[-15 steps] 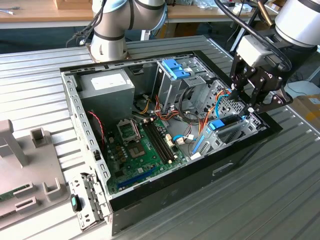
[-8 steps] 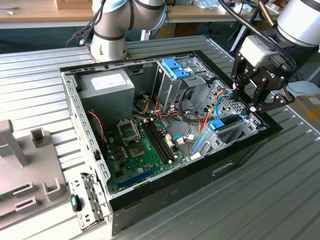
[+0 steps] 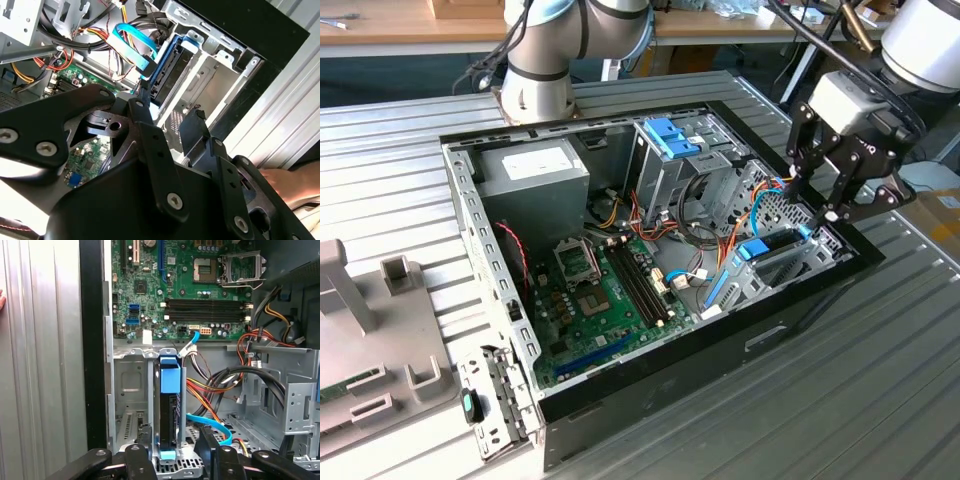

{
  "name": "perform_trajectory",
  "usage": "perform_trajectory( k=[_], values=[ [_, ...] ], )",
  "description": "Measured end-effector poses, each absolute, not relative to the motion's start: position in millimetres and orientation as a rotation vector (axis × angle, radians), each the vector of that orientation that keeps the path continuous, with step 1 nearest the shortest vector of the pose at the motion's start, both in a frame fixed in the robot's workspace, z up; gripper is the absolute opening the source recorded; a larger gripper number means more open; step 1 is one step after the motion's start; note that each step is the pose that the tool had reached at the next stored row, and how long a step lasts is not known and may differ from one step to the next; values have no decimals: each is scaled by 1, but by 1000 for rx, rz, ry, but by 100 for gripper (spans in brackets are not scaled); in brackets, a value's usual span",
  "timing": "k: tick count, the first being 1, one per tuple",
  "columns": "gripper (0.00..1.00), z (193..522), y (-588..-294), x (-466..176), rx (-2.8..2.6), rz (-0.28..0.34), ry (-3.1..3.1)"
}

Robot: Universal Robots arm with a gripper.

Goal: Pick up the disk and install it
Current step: 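Insert the first disk wire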

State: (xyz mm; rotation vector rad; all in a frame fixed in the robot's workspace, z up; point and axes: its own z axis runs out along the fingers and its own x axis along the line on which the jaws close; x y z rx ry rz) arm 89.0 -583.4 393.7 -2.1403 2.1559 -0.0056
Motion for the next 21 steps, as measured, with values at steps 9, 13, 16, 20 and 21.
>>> perform_trajectory(
  k=[9, 13, 16, 20, 21],
  values=[
    [50, 394, -583, 109, -2213, 0, 2081],
    [50, 394, -583, 111, -2219, 0, 2074],
    [50, 394, -583, 117, -2235, 2, 2057],
    [50, 393, -583, 121, -2308, 7, 1975],
    [50, 393, -583, 121, -2328, 9, 1952]
  ],
)
